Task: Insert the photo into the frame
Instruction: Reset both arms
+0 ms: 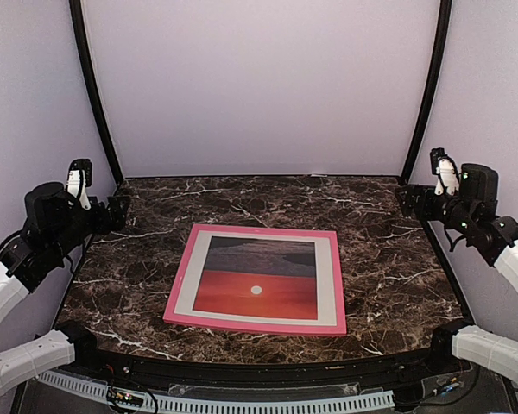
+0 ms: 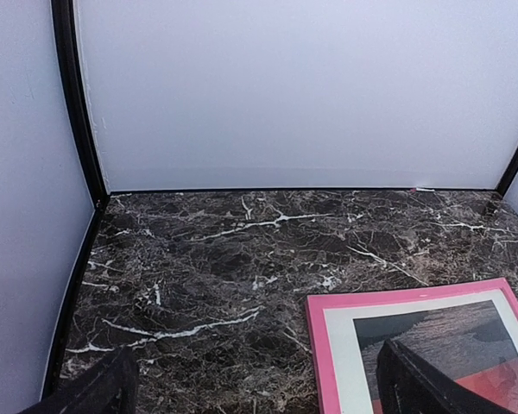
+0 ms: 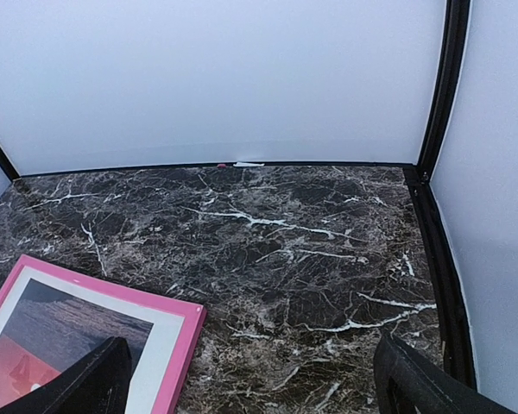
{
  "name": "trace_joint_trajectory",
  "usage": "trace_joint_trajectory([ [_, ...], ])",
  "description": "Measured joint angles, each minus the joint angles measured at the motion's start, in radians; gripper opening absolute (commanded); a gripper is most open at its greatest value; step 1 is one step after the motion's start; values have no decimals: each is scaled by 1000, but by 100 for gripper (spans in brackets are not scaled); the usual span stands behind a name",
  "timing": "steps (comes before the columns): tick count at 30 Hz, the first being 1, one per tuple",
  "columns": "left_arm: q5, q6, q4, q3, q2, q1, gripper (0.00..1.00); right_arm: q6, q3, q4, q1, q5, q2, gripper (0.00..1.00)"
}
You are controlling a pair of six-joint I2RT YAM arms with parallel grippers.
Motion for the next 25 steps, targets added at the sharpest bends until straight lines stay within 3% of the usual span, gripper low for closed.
trace_joint_trajectory([
  [25,27,-1,1,-16,-7,0,99,0,-13,0,0,-5,-27,99],
])
